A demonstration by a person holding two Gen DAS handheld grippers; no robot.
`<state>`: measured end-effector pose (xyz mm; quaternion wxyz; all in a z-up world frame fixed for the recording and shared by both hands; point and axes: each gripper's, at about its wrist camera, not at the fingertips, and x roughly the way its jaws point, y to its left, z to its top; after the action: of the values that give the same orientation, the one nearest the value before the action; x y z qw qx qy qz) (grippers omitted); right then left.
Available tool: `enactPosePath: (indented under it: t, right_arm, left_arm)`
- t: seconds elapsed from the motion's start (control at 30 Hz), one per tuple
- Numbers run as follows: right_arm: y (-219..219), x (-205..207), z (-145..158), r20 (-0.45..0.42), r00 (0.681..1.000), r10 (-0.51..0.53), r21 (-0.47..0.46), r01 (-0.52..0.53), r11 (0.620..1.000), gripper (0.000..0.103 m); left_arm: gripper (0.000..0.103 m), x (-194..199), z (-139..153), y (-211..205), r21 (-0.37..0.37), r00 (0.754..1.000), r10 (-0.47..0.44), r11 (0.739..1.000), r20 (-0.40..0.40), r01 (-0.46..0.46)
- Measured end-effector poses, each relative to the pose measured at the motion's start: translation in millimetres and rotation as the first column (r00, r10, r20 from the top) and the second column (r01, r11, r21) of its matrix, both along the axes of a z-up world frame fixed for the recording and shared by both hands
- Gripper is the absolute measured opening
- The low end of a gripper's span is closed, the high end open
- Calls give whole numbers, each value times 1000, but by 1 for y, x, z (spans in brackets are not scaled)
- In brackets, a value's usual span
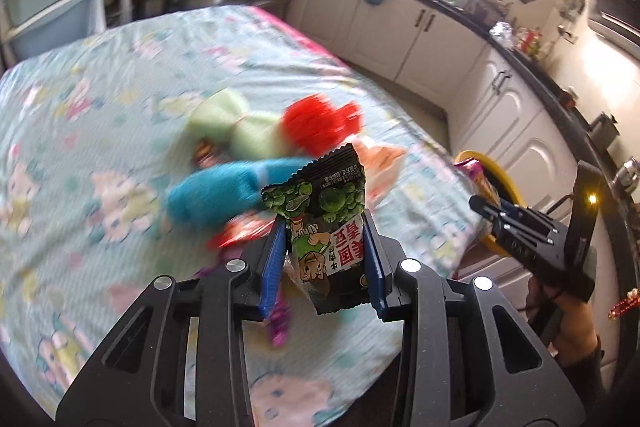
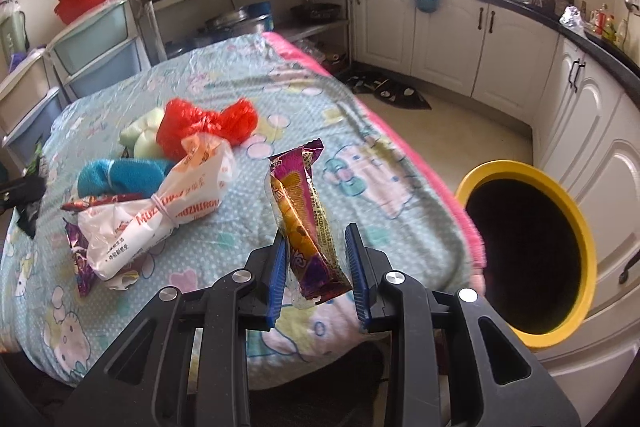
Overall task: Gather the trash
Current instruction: 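Grasp the pink snack wrapper with the right tool while the left grasps the green snack bag, then carry both snack packets over the yellow bin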
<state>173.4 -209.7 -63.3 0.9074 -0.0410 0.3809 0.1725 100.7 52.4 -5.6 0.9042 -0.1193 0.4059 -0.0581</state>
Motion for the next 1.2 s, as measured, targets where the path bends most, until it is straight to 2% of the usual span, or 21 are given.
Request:
enactPosePath:
  t: [0.2,0.5,0.67,0.9,1.03,1.2]
  right_arm:
    - [-26,-5,15,35,998,-61,9,60,998,27]
    - [-72,-9,33,84,981,-177,22,176,984,27]
    - [-102,-10,40,103,961,-257,36,254,966,27]
    - [-152,-8,44,110,917,-382,55,379,924,27]
    - [-179,-1,37,93,893,-441,57,438,897,27]
    - [-205,13,24,59,871,-487,51,485,873,27]
  left_arm:
    - [28,29,4,-41,-9,996,-90,996,18,91]
    - [28,59,14,-106,-8,971,-233,972,54,234]
    - [28,78,17,-152,-8,944,-323,946,73,324]
    - [28,110,13,-226,-32,888,-455,889,65,457]
    - [28,132,7,-268,-27,861,-507,861,41,508]
    - [29,164,-8,-304,-9,838,-545,839,-14,545]
